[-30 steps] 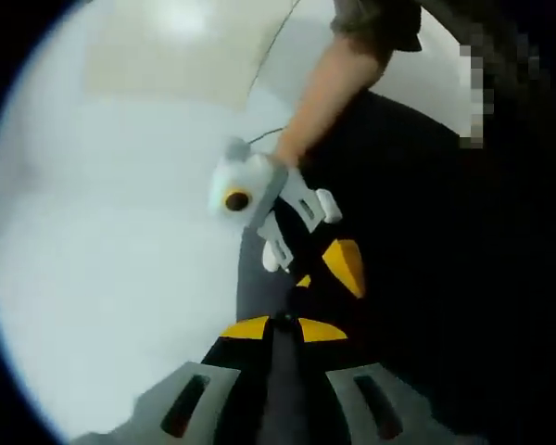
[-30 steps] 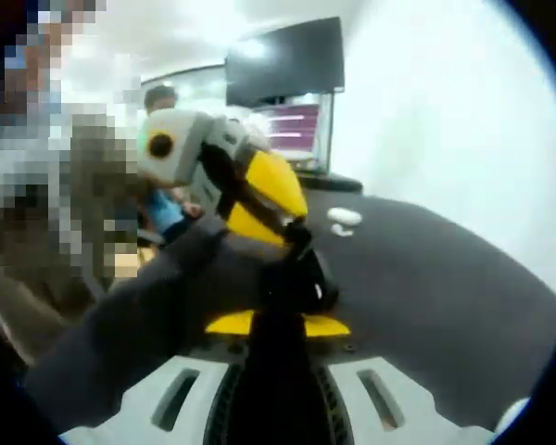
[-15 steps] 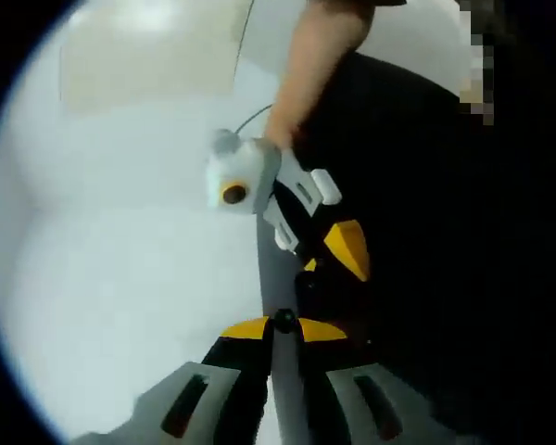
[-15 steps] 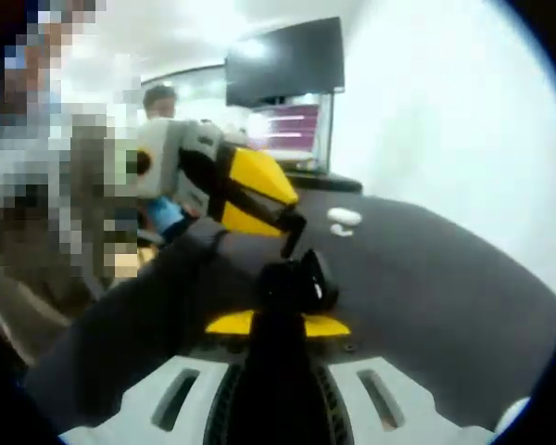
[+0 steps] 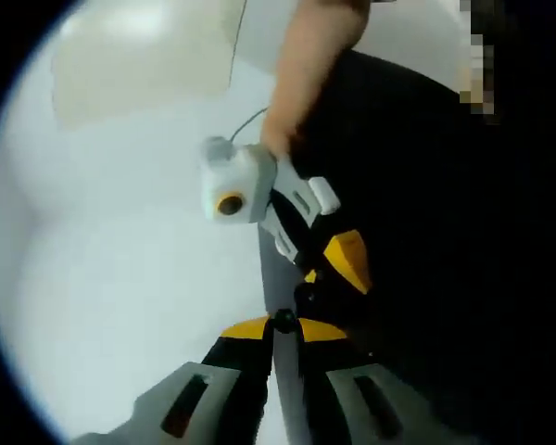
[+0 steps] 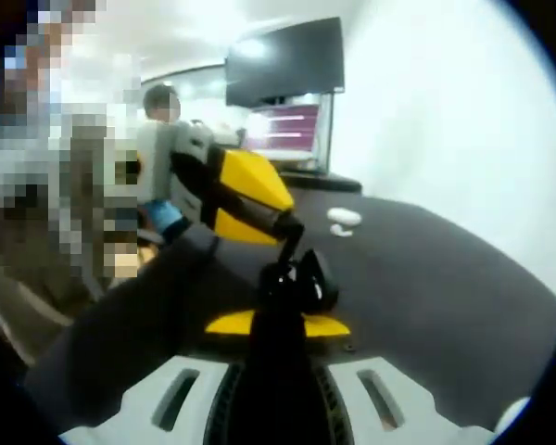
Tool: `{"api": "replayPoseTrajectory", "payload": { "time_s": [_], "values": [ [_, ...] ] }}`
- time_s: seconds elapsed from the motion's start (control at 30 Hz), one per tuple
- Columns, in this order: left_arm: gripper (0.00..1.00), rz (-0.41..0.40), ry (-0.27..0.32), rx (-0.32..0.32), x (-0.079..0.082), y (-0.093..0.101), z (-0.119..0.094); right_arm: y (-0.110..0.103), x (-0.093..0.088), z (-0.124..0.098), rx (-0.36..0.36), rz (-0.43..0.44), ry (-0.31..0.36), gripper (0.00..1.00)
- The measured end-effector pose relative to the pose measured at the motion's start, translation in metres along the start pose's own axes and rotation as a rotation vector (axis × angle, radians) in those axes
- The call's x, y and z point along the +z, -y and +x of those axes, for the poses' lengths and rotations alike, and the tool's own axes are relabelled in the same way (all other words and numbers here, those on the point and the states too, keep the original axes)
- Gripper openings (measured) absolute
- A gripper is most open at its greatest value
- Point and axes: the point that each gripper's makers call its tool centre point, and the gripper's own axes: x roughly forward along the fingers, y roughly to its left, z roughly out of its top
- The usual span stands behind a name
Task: Pick up three earphones and place each one into its charging case using tactile feedback, ensure that each earphone is properly inserted and securely positioned inside the case.
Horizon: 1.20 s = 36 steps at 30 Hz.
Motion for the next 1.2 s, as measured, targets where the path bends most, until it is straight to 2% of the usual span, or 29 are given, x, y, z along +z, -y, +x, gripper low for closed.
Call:
{"api": "replayPoseTrajectory", "payload": {
  "time_s": [0.07,0.33,0.63,0.73,0.83,0.97,1.07,1.13,1.2],
  "values": [
    [0.08,0.053,-0.018,-0.003,-0.003,0.001,0.001,0.0,0.0,0.0,-0.001,-0.001,0.0,0.19],
    [0.08,0.046,-0.014,-0.02,-0.002,0.004,0.001,0.001,0.0,0.0,-0.001,-0.002,-0.001,0.19],
    [0.08,0.085,-0.032,-0.043,-0.005,0.012,0.006,-0.001,0.0,0.0,-0.002,-0.002,-0.001,0.19],
    [0.08,0.01,-0.012,-0.09,-0.002,0.017,0.004,0.0,0.0,0.0,-0.002,-0.002,0.0,0.19],
    [0.08,0.0,-0.012,-0.096,-0.001,0.018,0.001,0.0,0.0,0.0,-0.001,-0.003,0.0,0.19],
    [0.08,-0.104,0.008,-0.116,0.002,0.017,-0.006,0.0,0.0,0.0,-0.001,-0.002,0.0,0.19],
    [0.09,-0.165,0.009,-0.123,-0.002,0.013,-0.01,-0.001,0.0,0.0,-0.001,-0.001,0.0,0.19],
    [0.09,-0.228,0.013,-0.124,-0.007,0.011,-0.012,-0.001,0.0,0.0,-0.002,-0.001,0.0,0.19],
    [0.09,-0.339,0.035,-0.145,-0.011,0.009,-0.015,0.0,0.0,0.0,-0.002,-0.001,0.001,0.19]
  ]
}}
